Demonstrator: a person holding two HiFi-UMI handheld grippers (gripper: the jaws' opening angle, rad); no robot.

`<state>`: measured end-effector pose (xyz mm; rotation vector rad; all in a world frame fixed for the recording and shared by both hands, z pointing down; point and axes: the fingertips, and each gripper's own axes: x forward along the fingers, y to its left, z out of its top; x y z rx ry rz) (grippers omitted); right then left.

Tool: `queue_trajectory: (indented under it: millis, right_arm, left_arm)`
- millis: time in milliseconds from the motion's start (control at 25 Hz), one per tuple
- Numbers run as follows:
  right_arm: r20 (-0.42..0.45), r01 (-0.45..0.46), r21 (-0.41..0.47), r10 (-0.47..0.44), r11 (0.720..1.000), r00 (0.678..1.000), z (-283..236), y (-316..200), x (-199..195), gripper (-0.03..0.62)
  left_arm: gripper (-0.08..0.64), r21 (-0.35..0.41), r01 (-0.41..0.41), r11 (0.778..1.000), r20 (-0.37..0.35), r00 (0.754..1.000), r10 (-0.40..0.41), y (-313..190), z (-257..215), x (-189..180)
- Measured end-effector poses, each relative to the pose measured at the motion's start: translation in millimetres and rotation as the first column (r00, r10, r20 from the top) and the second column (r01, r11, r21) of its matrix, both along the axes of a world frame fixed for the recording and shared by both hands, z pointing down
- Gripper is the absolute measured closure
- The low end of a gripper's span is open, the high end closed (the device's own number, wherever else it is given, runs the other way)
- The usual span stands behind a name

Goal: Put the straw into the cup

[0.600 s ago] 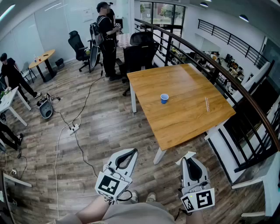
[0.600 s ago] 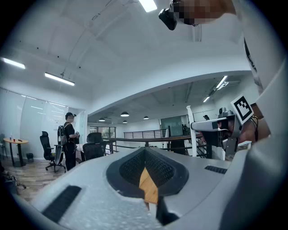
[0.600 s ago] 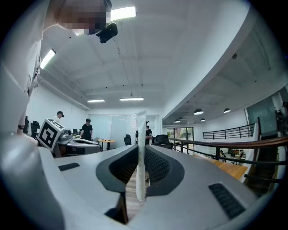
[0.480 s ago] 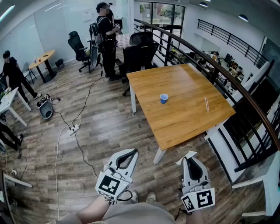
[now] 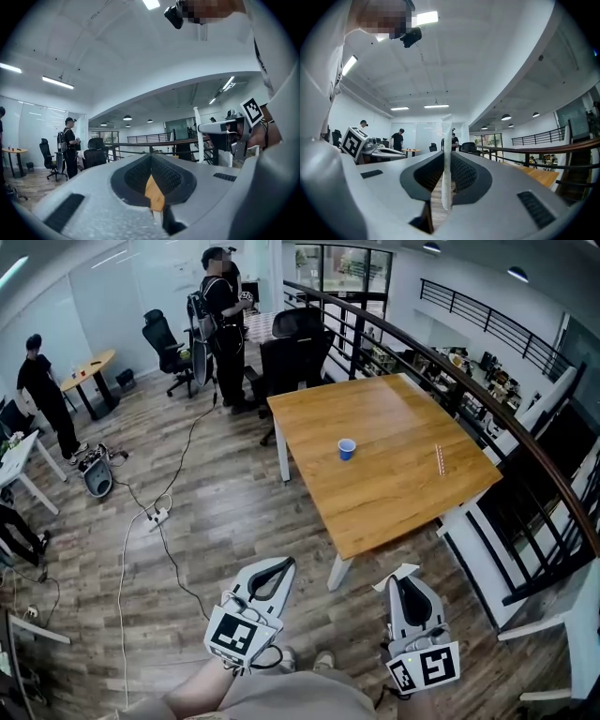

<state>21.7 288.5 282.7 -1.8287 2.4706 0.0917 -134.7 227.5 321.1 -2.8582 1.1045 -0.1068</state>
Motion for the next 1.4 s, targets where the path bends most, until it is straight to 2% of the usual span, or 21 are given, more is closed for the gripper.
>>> queue_trajectory:
  millis: [120,360,840,1200,1400]
  right_arm:
    - [0.001,0.007,-0.002,-0.007,1.000,1.000,0.4,0.0,5.1,0.541]
    - [0.000,0.021,-0.020,-0.021,1.000,1.000,8.3,0.6,10.9,0.541]
    - [0.023,0.067,-0.042,-0.066,0.997,0.998,23.9,-5.6,36.5,0.541]
    - [0.014,0.087,-0.033,-0.087,0.996,0.996,23.2,-12.0,54.9,0.541]
    - [0.020,0.077,-0.018,-0.076,0.997,0.997,22.2,-9.8,69.8,0.541]
  left_arm:
    - [0.546,0.022,-0.004,1.000,0.016,1.000,0.004,0.4,0.8,5.5]
    - [0.546,-0.016,0.017,1.000,0.000,1.000,-0.017,5.1,1.5,13.7]
    - [0.546,-0.035,0.052,0.998,0.040,0.998,-0.050,6.5,15.5,40.3]
    - [0.546,0.002,0.065,0.998,0.032,0.997,-0.065,6.1,9.7,57.9]
    - [0.546,0.011,0.048,0.999,0.031,0.998,-0.048,9.1,8.2,78.7]
